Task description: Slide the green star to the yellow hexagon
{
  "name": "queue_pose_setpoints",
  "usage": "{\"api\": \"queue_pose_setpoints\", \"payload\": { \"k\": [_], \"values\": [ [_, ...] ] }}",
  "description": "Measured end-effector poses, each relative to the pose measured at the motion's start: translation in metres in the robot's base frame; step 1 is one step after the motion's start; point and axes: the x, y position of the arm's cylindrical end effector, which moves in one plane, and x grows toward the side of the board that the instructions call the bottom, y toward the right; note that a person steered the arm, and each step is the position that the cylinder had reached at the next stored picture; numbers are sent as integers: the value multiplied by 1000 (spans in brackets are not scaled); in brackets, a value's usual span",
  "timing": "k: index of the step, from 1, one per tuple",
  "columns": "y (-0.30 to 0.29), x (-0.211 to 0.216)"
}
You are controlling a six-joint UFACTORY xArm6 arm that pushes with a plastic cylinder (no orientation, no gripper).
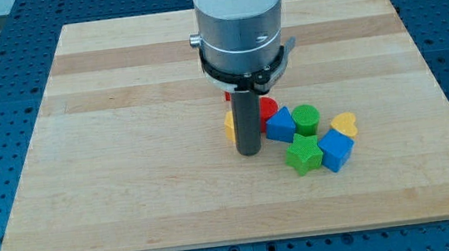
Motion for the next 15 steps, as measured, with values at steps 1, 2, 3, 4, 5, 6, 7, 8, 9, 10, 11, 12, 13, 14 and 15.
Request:
{"api": "queue_pose_setpoints", "payload": {
  "k": [1, 2, 3, 4, 5, 6, 7, 8, 9, 10, 11, 12, 13, 14, 15],
  "values": [
    [5, -12],
    [5, -16],
    [14, -24],
    [27, -25],
    [27, -30],
    [21, -34],
    [-4, -34],
    [-37, -34],
    [-55, -36],
    [-55, -45],
    [-56, -57],
    [-63, -71],
    [-68, -74],
    [-95, -63],
    [-121, -62]
  ]
}}
